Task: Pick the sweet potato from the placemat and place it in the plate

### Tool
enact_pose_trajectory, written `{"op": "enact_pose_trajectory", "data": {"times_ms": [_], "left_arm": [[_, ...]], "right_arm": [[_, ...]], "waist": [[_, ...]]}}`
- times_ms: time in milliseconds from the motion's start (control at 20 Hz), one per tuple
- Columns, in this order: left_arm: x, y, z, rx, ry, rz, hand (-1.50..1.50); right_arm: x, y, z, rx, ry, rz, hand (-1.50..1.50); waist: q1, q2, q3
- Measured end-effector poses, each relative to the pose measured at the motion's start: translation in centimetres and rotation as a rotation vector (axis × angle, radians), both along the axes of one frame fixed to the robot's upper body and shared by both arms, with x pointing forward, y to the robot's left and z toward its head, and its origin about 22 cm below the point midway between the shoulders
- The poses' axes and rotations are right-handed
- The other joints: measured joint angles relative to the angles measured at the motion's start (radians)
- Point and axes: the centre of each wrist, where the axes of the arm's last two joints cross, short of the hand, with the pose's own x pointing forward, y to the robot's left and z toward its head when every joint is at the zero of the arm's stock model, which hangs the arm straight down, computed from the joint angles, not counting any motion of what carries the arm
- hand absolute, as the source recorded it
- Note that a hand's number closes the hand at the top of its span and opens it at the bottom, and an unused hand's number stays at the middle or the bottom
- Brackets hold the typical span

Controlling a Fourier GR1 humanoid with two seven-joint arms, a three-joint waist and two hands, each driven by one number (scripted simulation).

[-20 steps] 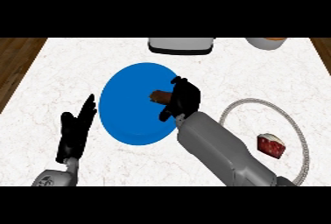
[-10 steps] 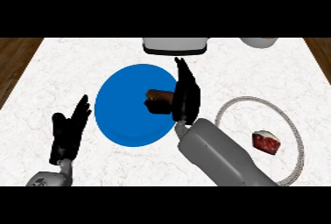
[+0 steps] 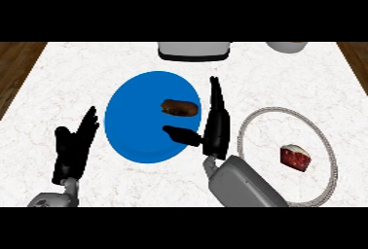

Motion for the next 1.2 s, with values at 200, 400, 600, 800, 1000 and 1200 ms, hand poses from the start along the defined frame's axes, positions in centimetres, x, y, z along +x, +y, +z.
{"op": "enact_pose_trajectory", "data": {"times_ms": [200, 400, 600, 800, 1000, 1200], "left_arm": [[0.0, -0.6, -0.2, 0.002, -0.006, 0.000, 0.00], [0.2, -0.6, -0.2, 0.001, -0.006, -0.002, 0.00], [-0.3, 0.0, -0.2, 0.002, -0.010, 0.000, 0.00], [-0.6, -0.3, -0.5, -0.001, 0.001, 0.002, 0.00], [-0.6, -0.7, -1.0, -0.003, -0.001, 0.002, 0.00], [-0.7, -0.4, -0.6, 0.001, -0.002, 0.006, 0.00]], "right_arm": [[0.0, 0.3, -0.9, 0.002, -0.025, 0.031, -1.50], [0.2, 0.6, -1.7, -0.010, -0.030, 0.041, -1.50], [0.2, 0.3, -3.1, -0.026, -0.003, 0.024, -1.50], [0.6, 0.5, -3.7, -0.057, 0.024, -0.001, -1.50], [0.5, 0.5, -4.2, -0.080, 0.041, -0.015, -1.50], [0.0, -0.5, -5.2, -0.096, 0.057, -0.047, -1.50]], "waist": [[0.002, 0.000, 0.000], [0.003, 0.000, 0.000], [0.003, 0.000, -0.001], [0.004, -0.001, -0.001], [0.001, -0.001, -0.001], [-0.003, -0.002, -0.001]]}}
